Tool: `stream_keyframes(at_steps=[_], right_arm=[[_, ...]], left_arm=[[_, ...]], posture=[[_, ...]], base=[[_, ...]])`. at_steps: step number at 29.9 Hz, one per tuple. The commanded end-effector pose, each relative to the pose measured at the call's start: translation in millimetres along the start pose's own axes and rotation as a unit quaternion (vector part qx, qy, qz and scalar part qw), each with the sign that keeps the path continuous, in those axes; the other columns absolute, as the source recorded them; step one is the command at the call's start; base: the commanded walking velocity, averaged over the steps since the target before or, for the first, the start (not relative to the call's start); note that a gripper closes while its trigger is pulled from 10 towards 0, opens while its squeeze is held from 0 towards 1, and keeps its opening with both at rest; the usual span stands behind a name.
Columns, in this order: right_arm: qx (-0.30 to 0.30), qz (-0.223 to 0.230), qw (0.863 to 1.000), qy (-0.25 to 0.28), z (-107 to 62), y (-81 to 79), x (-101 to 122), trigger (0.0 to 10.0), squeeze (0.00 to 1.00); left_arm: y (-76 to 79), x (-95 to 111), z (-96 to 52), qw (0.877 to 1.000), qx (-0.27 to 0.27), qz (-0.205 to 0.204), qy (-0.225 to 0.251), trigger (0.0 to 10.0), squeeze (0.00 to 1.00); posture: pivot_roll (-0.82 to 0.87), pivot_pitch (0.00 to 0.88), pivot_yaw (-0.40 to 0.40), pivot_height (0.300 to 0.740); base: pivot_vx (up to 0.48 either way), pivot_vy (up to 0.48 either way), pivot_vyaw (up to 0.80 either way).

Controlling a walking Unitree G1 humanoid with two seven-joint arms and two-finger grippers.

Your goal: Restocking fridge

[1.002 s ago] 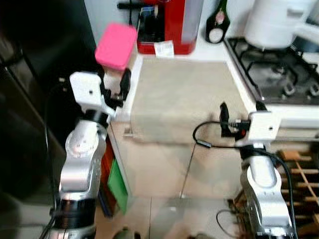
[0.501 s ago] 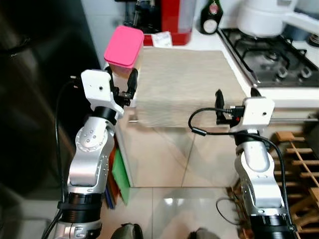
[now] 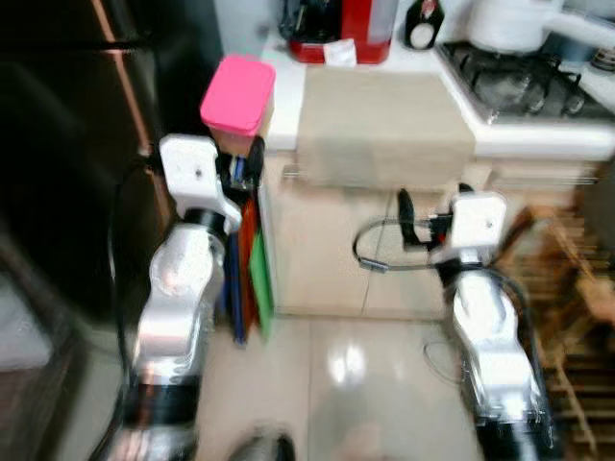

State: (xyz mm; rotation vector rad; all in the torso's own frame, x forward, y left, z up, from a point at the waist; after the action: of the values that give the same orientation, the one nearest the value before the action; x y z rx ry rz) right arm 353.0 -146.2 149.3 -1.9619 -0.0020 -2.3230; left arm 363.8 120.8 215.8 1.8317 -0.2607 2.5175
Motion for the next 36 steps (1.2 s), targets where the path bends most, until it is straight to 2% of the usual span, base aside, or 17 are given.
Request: stream_keyframes(at_steps=[1,9,11,14,17,20,24,28,31,36], right_arm=[[0.004,0.003,1.000,0.003,2.9,0.1,4,10.0,0.08],[0.006,0.002,1.000,0.001,2.8,0.7,3,10.0,0.08],[-0.009,-0.006,1.000,-0.027,-4.1,19.1,-10,10.0,0.08],[-0.020,-0.008,0.999,-0.041,-8.5,23.9,-19,10.0,0.08],[-0.016,-0.005,0.999,-0.046,-10.3,19.2,-19,10.0,0.08],[0.004,-0.015,0.999,-0.040,-5.8,12.2,-14,10.0,0.08],[-0.013,-0.002,0.998,-0.057,-3.6,21.2,-24,10.0,0.08],[0.001,-0.007,0.998,-0.060,-3.7,14.9,-23,10.0,0.08],[0.001,-0.013,0.998,-0.059,-5.1,17.2,-22,10.0,0.08],[-0.006,-0.020,0.998,-0.058,-8.3,23.2,-21,10.0,0.08]], left_arm=[[1.4,6,1.0,1.000,0.001,0.005,0.008,10.0,0.00],[2.5,6,-0.5,1.000,0.002,0.005,0.007,10.0,0.00],[3.3,-7,-7.3,1.000,0.008,-0.001,-0.010,10.0,0.00],[5.9,-15,-11.1,1.000,-0.005,-0.004,-0.016,10.0,0.00],[12.9,-15,-12.4,1.000,-0.017,-0.003,-0.021,10.0,0.00],[11.4,-12,-10.5,1.000,-0.012,0.000,-0.022,10.0,0.00],[0.9,-29,-18.5,0.998,0.013,-0.009,-0.053,10.0,0.00],[-5.3,-32,-16.8,0.998,0.027,-0.019,-0.059,10.0,0.00],[5.3,-31,-9.7,0.998,0.004,-0.017,-0.056,10.0,0.00],[12.0,-32,-6.2,0.998,-0.009,-0.020,-0.057,10.0,0.00]], posture=[[-0.05,0.000,0.016,0.740],[-0.05,0.000,0.008,0.740],[-0.05,0.000,-0.015,0.740],[-0.07,0.000,-0.013,0.740],[-0.08,0.000,0.006,0.740],[-0.08,0.000,0.009,0.740],[-0.06,0.000,-0.021,0.740],[-0.07,0.000,-0.015,0.740],[-0.09,0.000,-0.003,0.740],[-0.12,0.000,0.016,0.740]], base=[[-0.390,0.000,0.00],[-0.390,0.000,0.00],[0.000,0.000,0.00],[0.000,0.000,0.00],[0.000,-0.480,0.00],[0.000,-0.480,0.00],[0.000,-0.480,0.00],[0.000,-0.480,0.00],[0.000,-0.480,0.00],[0.000,-0.480,0.00]])
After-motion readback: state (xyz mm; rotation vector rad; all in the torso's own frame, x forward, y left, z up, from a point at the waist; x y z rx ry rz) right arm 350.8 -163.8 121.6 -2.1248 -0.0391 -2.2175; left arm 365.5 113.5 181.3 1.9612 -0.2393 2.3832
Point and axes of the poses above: a point about 5 cm out from each wrist's last joint towards the gripper, its own z axis pointing out of the wrist towards the gripper, its own x axis along the axis of the wrist's last joint, y = z × x, the point moved 6 cm from there along z, pointing out of the wrist towards the gripper, and after that the axes turned 8 degrees about z, right-handed, at the moved point
